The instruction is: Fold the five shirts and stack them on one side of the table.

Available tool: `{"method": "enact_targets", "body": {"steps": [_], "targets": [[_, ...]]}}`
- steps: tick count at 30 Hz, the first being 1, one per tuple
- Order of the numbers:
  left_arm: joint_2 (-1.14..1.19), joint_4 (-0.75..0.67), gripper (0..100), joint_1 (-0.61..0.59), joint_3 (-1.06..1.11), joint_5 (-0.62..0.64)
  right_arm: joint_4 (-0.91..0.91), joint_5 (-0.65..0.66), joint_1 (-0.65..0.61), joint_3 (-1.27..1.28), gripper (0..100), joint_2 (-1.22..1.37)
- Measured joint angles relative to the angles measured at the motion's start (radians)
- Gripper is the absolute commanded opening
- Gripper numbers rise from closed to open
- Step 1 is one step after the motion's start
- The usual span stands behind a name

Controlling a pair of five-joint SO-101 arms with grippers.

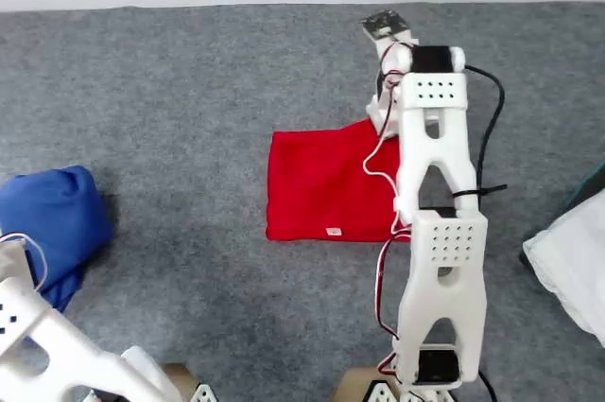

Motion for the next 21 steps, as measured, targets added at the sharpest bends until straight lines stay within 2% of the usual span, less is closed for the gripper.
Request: {"method": "enact_targets", "body": {"steps": [3,8,10,14,21], "targets": [[0.0,0.0,1,0.0,0.0,0.0,-0.034,0.023,0.011,0.0,5.2,0.0],[0.0,0.0,1,0.0,0.0,0.0,-0.04,0.026,0.017,-0.002,21.9,0.0],[0.0,0.0,1,0.0,0.0,0.0,-0.037,0.026,0.017,-0.031,23.5,0.0],[0.0,0.0,1,0.0,0.0,0.0,0.037,0.026,0.0,-0.11,19.6,0.0],[0.0,0.0,1,0.0,0.0,0.0,0.092,0.029,-0.087,-0.155,0.7,-0.008]]}}
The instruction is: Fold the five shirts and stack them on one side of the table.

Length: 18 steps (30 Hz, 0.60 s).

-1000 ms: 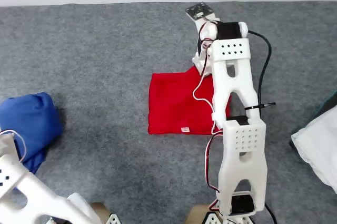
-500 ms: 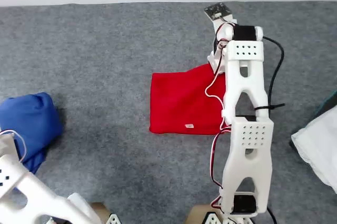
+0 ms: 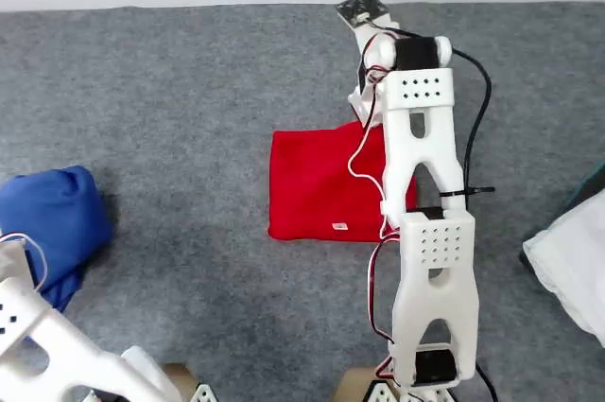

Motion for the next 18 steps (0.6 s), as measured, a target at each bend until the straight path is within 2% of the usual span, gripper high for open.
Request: {"method": "enact_targets", "body": {"steps": [5,10,18], "targets": [[0.0,0.0,1,0.0,0.0,0.0,0.0,0.0,-0.029,0.064,0.9,0.0],[0.0,0.0,1,0.0,0.002,0.0,0.0,0.0,0.012,0.164,0.9,0.029],[0.0,0.0,1,0.0,0.005,0.0,0.003,0.0,0.104,0.152,0.9,0.121]]}}
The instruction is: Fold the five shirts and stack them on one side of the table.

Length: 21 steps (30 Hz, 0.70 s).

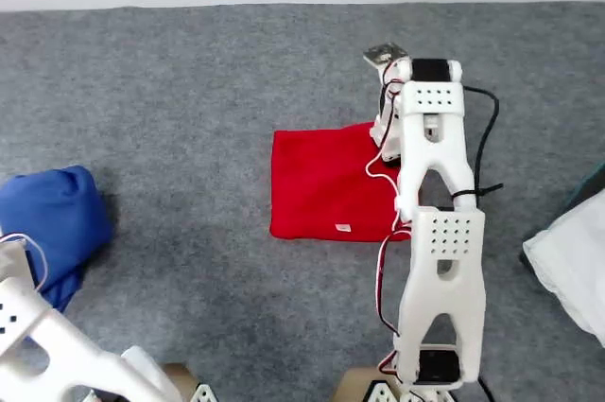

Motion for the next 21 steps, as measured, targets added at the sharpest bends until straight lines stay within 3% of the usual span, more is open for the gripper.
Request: {"method": "enact_targets", "body": {"steps": [10,21], "targets": [[0.0,0.0,1,0.0,0.0,0.0,-0.048,0.0,-0.084,-0.146,0.9,-0.049],[0.0,0.0,1,0.0,0.0,0.0,-0.213,-0.002,0.005,-0.15,0.9,0.164]]}}
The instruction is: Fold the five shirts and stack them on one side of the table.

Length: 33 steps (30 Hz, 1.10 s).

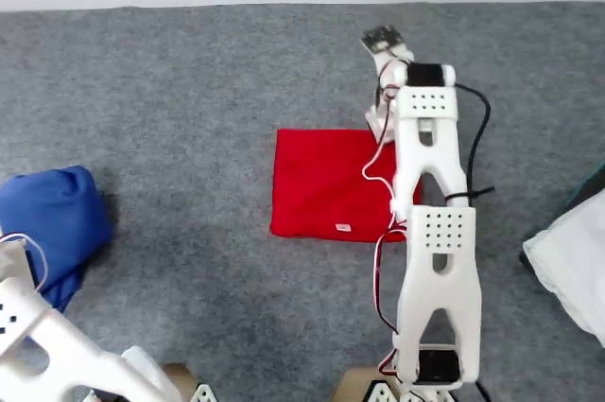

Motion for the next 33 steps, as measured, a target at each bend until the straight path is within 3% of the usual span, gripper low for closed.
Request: {"method": "enact_targets", "body": {"steps": [5,13,17,24,28,33], "targets": [[0.0,0.0,1,0.0,0.0,0.0,0.0,0.002,0.0,-0.026,0.9,0.005],[0.0,0.0,1,0.0,0.0,0.0,0.203,0.002,-0.098,-0.218,0.9,-0.078],[0.0,0.0,1,0.0,0.0,0.0,0.21,-0.046,-0.103,-0.227,1.3,-0.137],[0.0,0.0,1,0.0,0.0,0.0,0.21,-0.198,-0.104,0.118,24.8,-0.382],[0.0,0.0,1,0.0,0.02,0.0,0.21,-0.322,-0.101,0.365,27.3,-0.476],[0.0,0.0,1,0.0,0.054,0.0,0.21,-0.353,-0.124,0.436,30.1,-0.465]]}}
